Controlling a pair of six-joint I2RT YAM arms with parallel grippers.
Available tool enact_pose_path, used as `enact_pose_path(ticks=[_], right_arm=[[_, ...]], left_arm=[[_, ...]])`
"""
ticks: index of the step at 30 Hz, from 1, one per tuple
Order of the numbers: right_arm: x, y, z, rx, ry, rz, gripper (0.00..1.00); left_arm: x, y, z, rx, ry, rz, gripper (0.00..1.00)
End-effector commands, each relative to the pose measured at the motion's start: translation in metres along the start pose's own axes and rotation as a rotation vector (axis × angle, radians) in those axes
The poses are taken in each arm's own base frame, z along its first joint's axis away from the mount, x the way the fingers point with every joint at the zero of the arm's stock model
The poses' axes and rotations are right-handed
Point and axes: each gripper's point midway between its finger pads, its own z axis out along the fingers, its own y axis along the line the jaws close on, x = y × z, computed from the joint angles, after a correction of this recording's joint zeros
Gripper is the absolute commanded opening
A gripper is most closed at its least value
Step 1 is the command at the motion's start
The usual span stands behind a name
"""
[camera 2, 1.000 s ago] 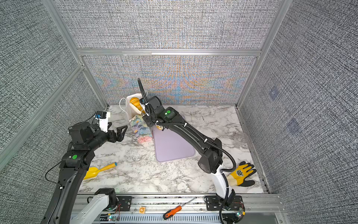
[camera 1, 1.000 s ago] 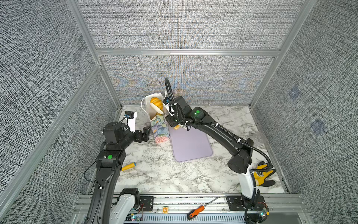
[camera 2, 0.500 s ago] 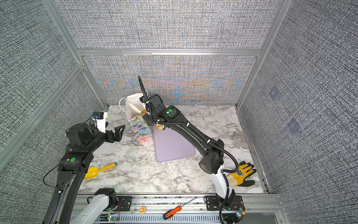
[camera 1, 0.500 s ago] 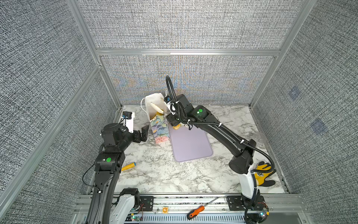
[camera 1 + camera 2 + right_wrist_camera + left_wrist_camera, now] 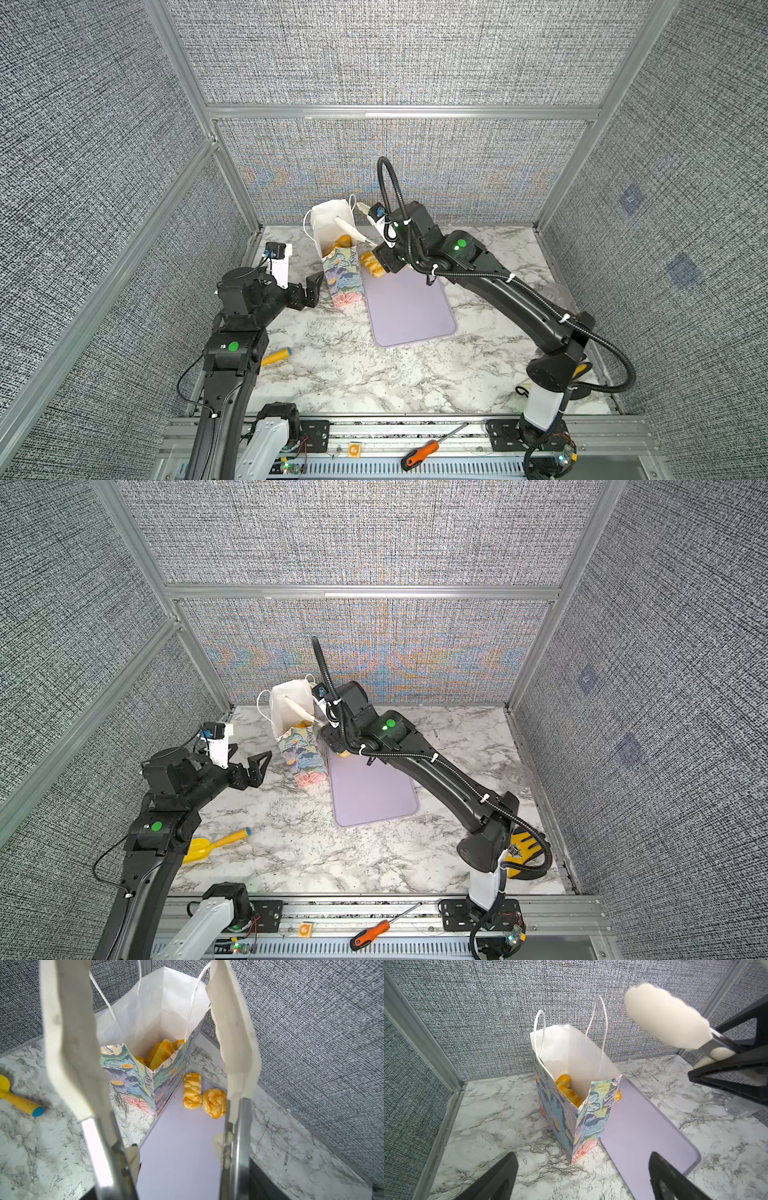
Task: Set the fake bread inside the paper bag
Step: 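Open the tongs over the bag to drop the striped croissant, then withdraw the tongs from the bag toward the braided bun on the tray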
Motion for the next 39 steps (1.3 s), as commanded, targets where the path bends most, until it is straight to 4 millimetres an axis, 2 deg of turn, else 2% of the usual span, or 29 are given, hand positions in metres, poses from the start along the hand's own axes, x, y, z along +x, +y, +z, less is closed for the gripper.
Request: enact_pose_path(ticks=[1,9,17,28,35,39], right_arm=[[-0.002,-0.017,-0.010,0.076,-0.033,0.000,0.69],[0.033,-0.040,-0.022,0.164,0.021,0.003,0.70],[0.071,-0.060,-0.021,0.213,0.076,0.037,0.71],[0.134,-0.083,0.002,0.217,0.186,0.130,0.71],[0.180,-0.090,0.032,0.199,0.292,0.176,0.71],[0.200,-0.093,0.048,0.178,0.346,0.195,0.71]], left_arm=[[-0.010,-0.009,-0.002,0.044,-0.039,0.003,0.99],[-0.007,-0.019,-0.002,0.092,-0.038,-0.005,0.99],[-0.003,-0.030,0.000,0.134,-0.038,-0.009,0.99],[0.006,-0.048,0.012,0.174,-0.021,-0.020,0.99],[0.015,-0.060,0.025,0.162,0.007,-0.016,0.99],[0.019,-0.066,0.031,0.164,0.012,-0.024,0.99]])
